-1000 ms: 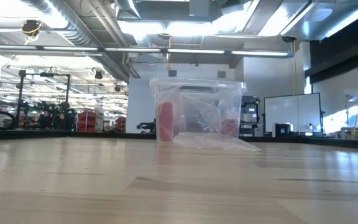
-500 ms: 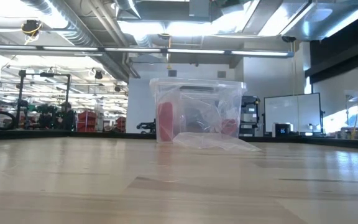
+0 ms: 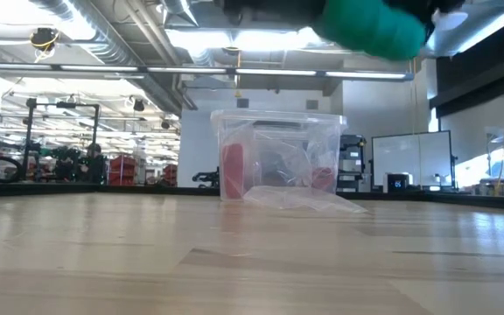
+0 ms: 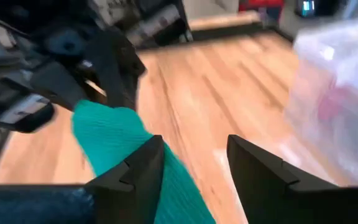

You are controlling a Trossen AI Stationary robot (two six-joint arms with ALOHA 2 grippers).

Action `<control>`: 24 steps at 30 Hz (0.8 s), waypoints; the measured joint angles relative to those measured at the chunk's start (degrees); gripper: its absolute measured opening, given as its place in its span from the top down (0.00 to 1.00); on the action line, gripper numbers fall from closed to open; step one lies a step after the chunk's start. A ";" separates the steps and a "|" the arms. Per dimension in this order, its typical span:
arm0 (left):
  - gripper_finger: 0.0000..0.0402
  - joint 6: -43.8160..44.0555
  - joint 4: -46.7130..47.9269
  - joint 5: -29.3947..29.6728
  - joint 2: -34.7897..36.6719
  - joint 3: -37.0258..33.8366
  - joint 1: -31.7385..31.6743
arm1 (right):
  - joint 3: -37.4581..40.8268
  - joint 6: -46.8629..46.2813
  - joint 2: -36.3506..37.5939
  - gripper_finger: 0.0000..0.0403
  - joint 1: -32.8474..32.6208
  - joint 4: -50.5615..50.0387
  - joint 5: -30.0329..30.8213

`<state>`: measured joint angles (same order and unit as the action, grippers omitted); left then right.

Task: Roll bandage
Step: Roll the green bandage

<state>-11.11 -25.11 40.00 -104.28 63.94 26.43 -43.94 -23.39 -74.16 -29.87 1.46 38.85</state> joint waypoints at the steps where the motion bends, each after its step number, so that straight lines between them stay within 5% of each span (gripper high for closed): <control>1: 0.96 0.91 0.03 0.05 -0.78 0.00 -0.29 | 0.00 -1.21 -0.81 0.56 0.41 -0.76 -0.51; 18: 0.96 16.70 -1.52 0.09 -17.09 0.13 -2.12 | 0.07 -9.61 -21.90 0.56 3.48 -0.90 -6.05; 24: 0.96 17.26 -1.40 0.67 -18.94 0.17 -2.12 | 0.04 -7.84 -23.82 0.56 3.44 2.12 -6.14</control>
<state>6.14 -26.51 40.66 -123.22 64.12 24.32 -43.90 -31.23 -97.98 -26.44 3.58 32.72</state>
